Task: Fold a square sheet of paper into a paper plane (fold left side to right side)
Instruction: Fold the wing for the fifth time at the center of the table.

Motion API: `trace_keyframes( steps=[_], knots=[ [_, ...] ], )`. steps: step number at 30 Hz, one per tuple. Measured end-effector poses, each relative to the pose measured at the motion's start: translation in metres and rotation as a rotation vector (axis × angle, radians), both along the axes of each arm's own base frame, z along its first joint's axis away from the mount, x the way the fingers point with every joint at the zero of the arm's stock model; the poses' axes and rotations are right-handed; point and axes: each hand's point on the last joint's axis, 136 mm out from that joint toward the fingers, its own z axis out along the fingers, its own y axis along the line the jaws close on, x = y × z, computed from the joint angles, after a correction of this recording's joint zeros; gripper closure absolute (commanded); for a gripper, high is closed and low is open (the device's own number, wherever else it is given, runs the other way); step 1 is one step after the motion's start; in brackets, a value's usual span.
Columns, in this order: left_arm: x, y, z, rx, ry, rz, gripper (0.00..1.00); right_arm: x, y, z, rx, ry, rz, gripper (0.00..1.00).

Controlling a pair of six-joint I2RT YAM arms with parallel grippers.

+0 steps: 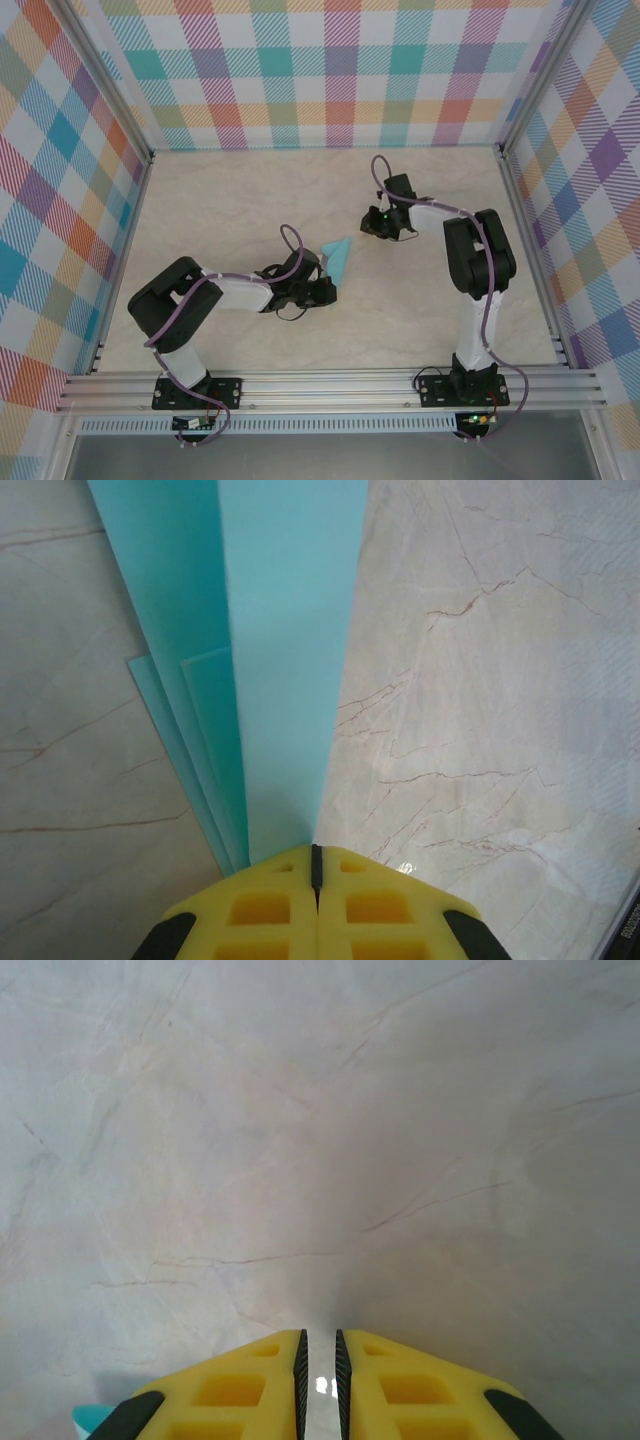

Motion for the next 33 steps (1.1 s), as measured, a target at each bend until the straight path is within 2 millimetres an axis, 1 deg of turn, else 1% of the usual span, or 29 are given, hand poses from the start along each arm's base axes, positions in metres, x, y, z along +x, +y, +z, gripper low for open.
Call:
trace_keyframes(
  steps=[1,4,6,8,10,14,17,20,25,28,33],
  knots=[
    [0.000,0.000,0.000,0.001,0.001,0.000,1.00,-0.002,-0.001,0.005,0.004,-0.011,0.000,0.82],
    [-0.001,0.001,0.000,0.002,0.003,-0.001,1.00,-0.023,0.003,0.023,0.034,-0.032,0.024,0.82],
    [-0.001,0.001,0.000,0.002,0.003,-0.001,1.00,-0.042,0.011,0.037,0.065,-0.049,0.054,0.82],
    [-0.001,0.001,0.000,0.002,0.003,-0.001,1.00,-0.060,0.024,0.046,0.104,-0.059,0.088,0.83],
    [-0.001,0.001,0.000,0.002,0.003,-0.001,1.00,-0.076,0.037,0.048,0.147,-0.052,0.117,0.84],
    [-0.001,0.001,0.000,0.002,0.003,0.000,1.00,-0.105,0.061,0.036,0.191,0.012,0.167,0.84],
    [-0.001,0.001,0.000,0.002,0.003,-0.001,1.00,-0.111,0.075,0.032,0.206,0.024,0.194,0.84],
    [-0.001,0.001,0.000,0.002,0.003,-0.001,1.00,-0.107,0.083,0.022,0.198,0.044,0.199,0.84],
    [-0.001,0.001,0.000,0.002,0.004,-0.001,1.00,-0.093,0.083,0.000,0.138,0.069,0.180,0.84],
    [-0.003,0.002,0.001,0.008,0.013,-0.003,1.00,-0.091,0.081,-0.012,0.106,0.092,0.175,0.84],
    [-0.012,0.008,0.006,0.021,0.042,-0.014,0.99,-0.089,0.079,-0.012,0.081,0.103,0.167,0.84]
  ],
)
